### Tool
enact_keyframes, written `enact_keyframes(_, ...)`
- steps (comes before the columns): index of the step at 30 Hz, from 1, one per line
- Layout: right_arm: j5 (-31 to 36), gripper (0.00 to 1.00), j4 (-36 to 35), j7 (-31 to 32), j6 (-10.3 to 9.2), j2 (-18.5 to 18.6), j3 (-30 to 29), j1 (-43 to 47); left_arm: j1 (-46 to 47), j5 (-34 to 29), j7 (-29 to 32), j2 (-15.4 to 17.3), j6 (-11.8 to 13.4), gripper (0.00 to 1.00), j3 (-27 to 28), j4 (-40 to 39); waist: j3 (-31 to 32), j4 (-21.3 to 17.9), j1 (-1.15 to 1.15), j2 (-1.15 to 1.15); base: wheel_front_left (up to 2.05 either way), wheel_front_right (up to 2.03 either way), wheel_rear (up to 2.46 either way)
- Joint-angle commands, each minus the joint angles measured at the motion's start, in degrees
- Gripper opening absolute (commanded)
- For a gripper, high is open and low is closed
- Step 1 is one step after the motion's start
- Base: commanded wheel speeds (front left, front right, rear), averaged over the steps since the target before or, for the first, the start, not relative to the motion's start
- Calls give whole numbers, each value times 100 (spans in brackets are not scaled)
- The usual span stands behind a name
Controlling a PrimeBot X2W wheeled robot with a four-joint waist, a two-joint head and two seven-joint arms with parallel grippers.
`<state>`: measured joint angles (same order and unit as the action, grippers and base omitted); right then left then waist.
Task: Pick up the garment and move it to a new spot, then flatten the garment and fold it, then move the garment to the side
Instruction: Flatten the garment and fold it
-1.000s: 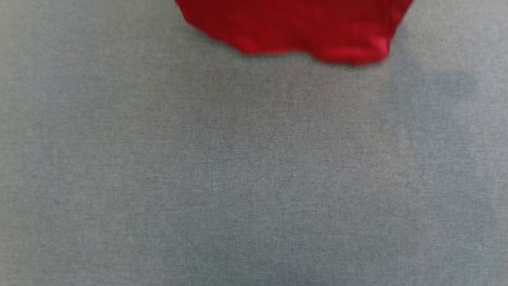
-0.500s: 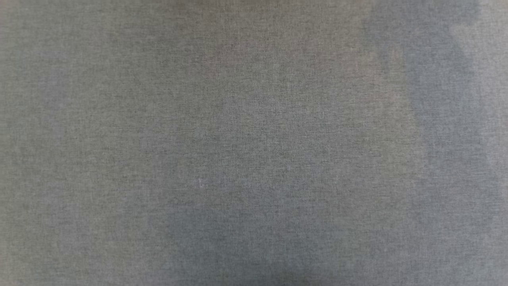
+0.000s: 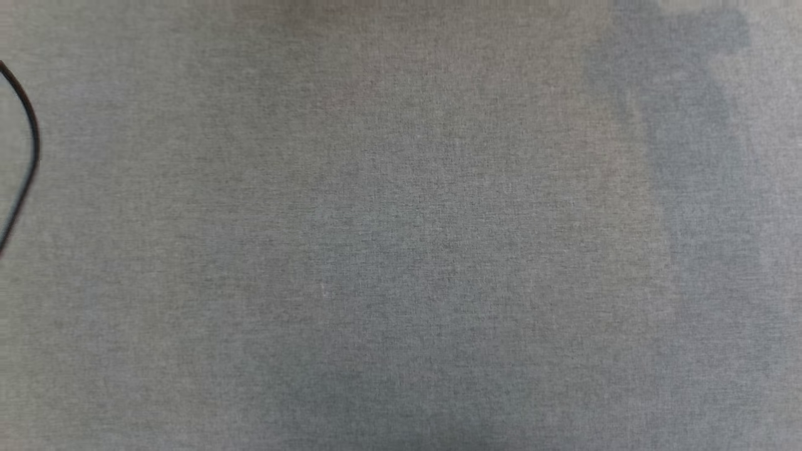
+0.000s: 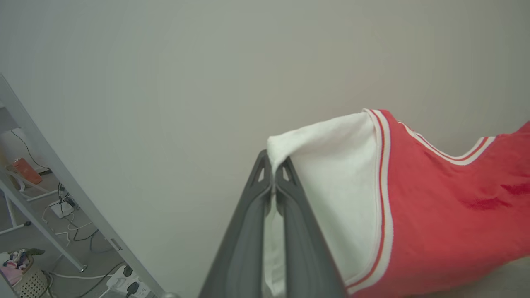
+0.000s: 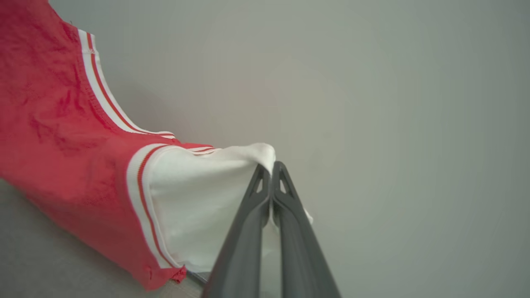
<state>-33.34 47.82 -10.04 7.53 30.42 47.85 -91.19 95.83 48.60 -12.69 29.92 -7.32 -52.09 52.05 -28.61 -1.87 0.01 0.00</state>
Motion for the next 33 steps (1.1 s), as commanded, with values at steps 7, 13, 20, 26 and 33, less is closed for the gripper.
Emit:
enact_keyframes(7, -712, 0, -359, -277, -4, 124, 749, 1728, -2309, 423, -221, 178, 19, 0, 9, -598, 1003, 176, -1, 0, 0, 0, 0)
enact_keyframes(13, -1027, 0, -744, -341, -4, 378, 1010, 2895, -4165, 523, -228, 265, 378, 0, 438, -1424, 1494, 229, -1, 0, 0, 0, 0)
enact_keyframes(20, -1255, 0, -1248, -371, -4, 757, 1011, 4273, -6126, 574, -229, 264, 736, 0, 988, -2298, 1929, 260, -1, 0, 0, 0, 0)
enact_keyframes(26, -1546, 0, -1606, -278, -4, 990, 683, 5539, -7528, 559, -230, 229, 937, 0, 1478, -2667, 2232, 242, -1, 0, 0, 0, 0)
enact_keyframes(33, -1708, 0, -1761, -174, -4, 1110, 177, 6904, -8554, 477, -230, 111, 1030, 0, 1687, -2792, 2483, 269, -1, 0, 0, 0, 0)
